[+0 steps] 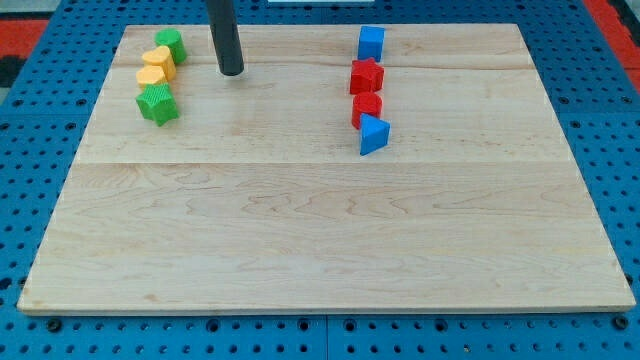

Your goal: Move your arm to the left of the blue cube

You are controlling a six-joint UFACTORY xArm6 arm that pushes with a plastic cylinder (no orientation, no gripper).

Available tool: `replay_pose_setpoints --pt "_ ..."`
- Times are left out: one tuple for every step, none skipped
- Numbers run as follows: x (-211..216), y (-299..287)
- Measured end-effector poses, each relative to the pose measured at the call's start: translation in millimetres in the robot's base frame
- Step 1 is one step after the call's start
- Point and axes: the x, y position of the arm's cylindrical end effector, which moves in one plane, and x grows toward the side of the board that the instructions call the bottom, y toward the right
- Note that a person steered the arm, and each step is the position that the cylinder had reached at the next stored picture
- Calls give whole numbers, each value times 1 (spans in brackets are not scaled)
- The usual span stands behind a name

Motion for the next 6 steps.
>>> replay_pose_setpoints --pt "1 0" --pt "5 8" --pt "5 34" --pt "3 74" --pt "-24 121" --pt "-33 166"
